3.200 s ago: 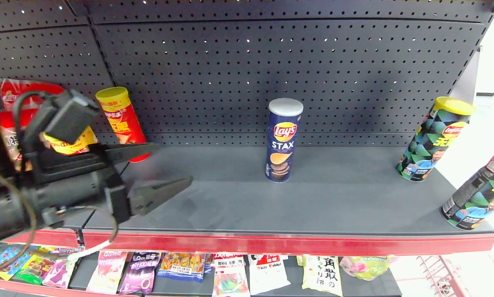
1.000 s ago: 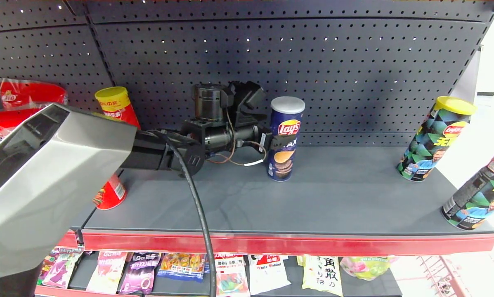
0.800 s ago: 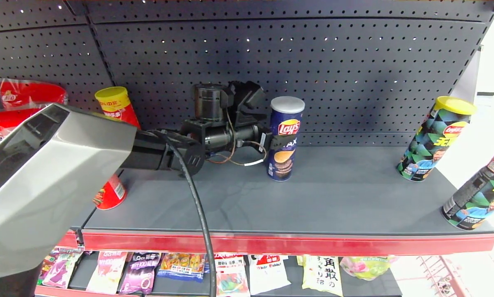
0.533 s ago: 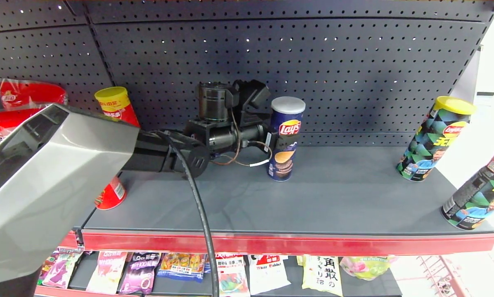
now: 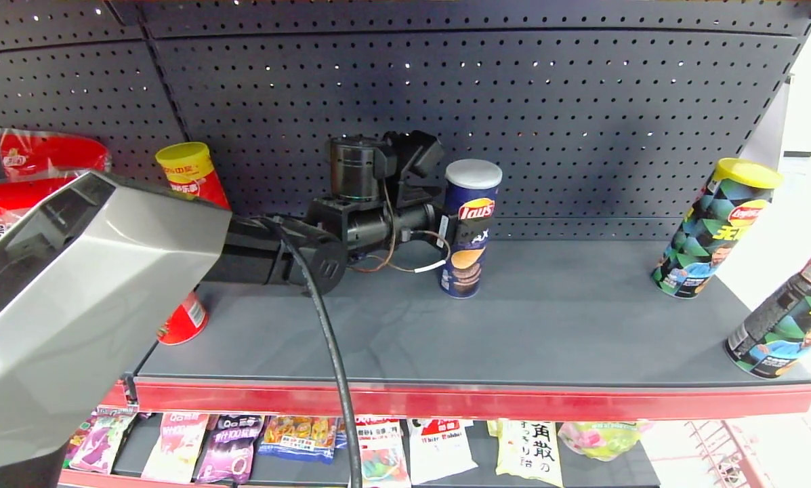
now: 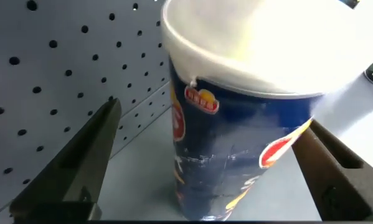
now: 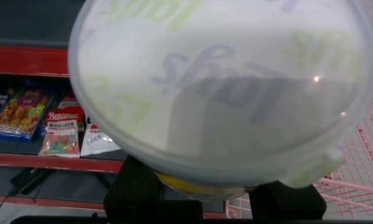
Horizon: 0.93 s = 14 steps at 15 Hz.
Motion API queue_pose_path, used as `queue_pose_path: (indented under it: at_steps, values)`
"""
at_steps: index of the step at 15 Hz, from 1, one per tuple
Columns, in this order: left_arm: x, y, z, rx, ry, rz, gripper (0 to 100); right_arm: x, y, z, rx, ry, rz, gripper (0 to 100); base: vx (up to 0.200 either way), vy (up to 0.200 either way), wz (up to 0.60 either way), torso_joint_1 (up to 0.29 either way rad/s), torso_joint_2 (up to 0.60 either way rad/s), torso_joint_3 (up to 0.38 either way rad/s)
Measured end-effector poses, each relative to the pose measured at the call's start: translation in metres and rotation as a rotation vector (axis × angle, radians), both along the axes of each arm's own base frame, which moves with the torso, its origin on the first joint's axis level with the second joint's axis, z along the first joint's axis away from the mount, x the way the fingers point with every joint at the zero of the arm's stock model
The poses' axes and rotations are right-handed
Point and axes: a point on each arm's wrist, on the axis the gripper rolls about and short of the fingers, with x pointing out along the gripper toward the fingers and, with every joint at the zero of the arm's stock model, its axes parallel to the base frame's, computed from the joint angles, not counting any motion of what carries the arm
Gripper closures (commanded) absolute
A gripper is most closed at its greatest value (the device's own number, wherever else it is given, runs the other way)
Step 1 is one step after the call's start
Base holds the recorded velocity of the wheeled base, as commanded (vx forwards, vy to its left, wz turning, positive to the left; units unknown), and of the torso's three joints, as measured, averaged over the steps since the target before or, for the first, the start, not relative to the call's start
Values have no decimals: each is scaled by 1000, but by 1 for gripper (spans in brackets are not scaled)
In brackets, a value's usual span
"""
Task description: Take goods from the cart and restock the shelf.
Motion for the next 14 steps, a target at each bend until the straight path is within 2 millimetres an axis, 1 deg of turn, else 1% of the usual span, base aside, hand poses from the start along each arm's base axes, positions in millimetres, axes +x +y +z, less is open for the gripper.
queue_pose_path:
  at_steps: [2, 3, 6, 9, 12, 14]
  values:
    - [1, 0, -1, 1, 1, 1, 0, 0, 0, 0, 0, 0, 0, 100, 0, 0, 0, 0, 0, 0]
    - [1, -1, -1, 0, -1, 4, 100, 0, 0, 0, 0, 0, 0, 100, 0, 0, 0, 0, 0, 0]
    - [4, -6, -2, -6, -8, 8, 100, 0, 0, 0, 0, -1, 0, 100, 0, 0, 0, 0, 0, 0]
    - [2, -11, -5, -5, 4, -8, 100, 0, 0, 0, 0, -1, -1, 100, 0, 0, 0, 0, 0, 0]
    - [-1, -10, -5, -6, 10, -25, 100, 0, 0, 0, 0, -1, -1, 100, 0, 0, 0, 0, 0, 0]
    - [-10, -4, -4, 4, 31, -57, 100, 0, 0, 0, 0, -1, 0, 100, 0, 0, 0, 0, 0, 0]
